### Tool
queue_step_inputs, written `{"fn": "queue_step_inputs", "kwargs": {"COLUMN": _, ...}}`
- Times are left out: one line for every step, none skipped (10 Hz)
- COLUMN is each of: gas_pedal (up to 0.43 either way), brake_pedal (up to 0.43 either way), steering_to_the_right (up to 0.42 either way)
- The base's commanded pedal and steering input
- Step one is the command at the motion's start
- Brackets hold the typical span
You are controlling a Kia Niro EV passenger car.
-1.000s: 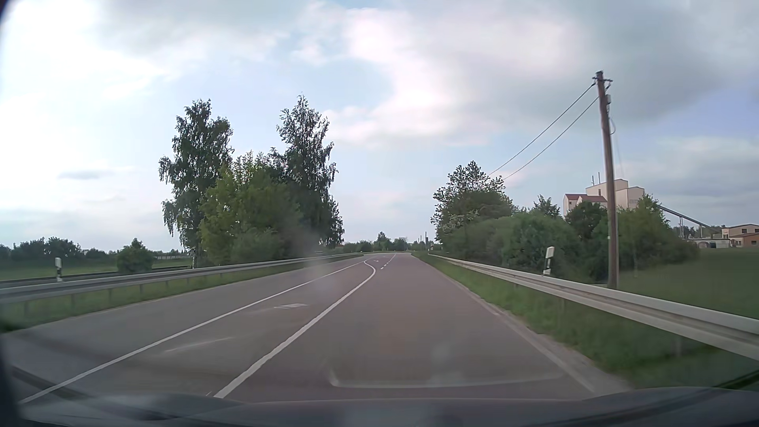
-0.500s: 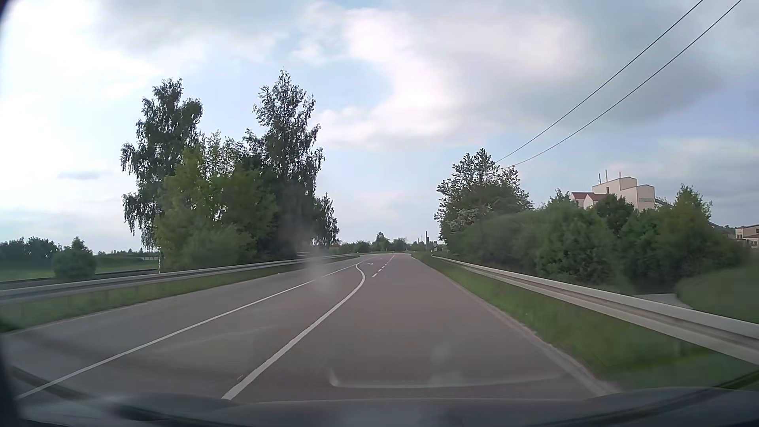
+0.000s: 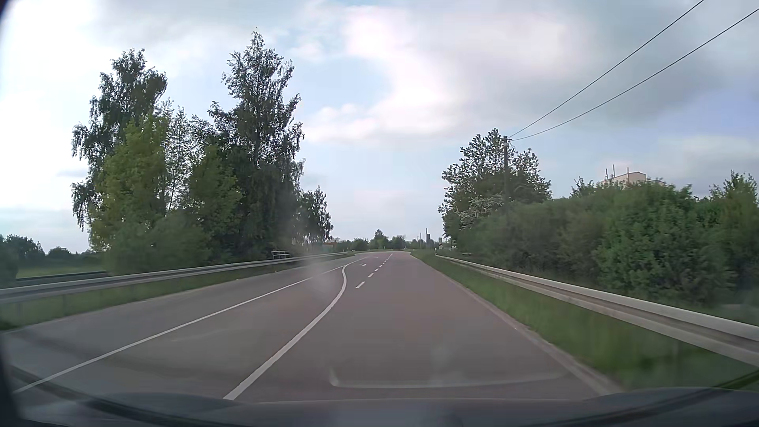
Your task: Follow the waypoints while adhering to traffic rules and regulations
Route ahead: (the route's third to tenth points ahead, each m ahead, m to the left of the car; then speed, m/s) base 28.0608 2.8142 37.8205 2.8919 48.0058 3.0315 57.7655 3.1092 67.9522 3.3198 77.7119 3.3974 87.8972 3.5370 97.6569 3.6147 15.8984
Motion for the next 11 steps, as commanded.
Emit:
{"fn": "queue_step_inputs", "kwargs": {"gas_pedal": 0.15, "brake_pedal": 0.0, "steering_to_the_right": 0.001}}
{"fn": "queue_step_inputs", "kwargs": {"gas_pedal": 0.15, "brake_pedal": 0.0, "steering_to_the_right": 0.0}}
{"fn": "queue_step_inputs", "kwargs": {"gas_pedal": 0.15, "brake_pedal": 0.0, "steering_to_the_right": 0.0}}
{"fn": "queue_step_inputs", "kwargs": {"gas_pedal": 0.15, "brake_pedal": 0.0, "steering_to_the_right": 0.0}}
{"fn": "queue_step_inputs", "kwargs": {"gas_pedal": 0.15, "brake_pedal": 0.0, "steering_to_the_right": 0.0}}
{"fn": "queue_step_inputs", "kwargs": {"gas_pedal": 0.157, "brake_pedal": 0.0, "steering_to_the_right": 0.0}}
{"fn": "queue_step_inputs", "kwargs": {"gas_pedal": 0.157, "brake_pedal": 0.0, "steering_to_the_right": 0.0}}
{"fn": "queue_step_inputs", "kwargs": {"gas_pedal": 0.157, "brake_pedal": 0.0, "steering_to_the_right": -0.001}}
{"fn": "queue_step_inputs", "kwargs": {"gas_pedal": 0.157, "brake_pedal": 0.0, "steering_to_the_right": -0.003}}
{"fn": "queue_step_inputs", "kwargs": {"gas_pedal": 0.157, "brake_pedal": 0.0, "steering_to_the_right": -0.003}}
{"fn": "queue_step_inputs", "kwargs": {"gas_pedal": 0.157, "brake_pedal": 0.0, "steering_to_the_right": -0.003}}
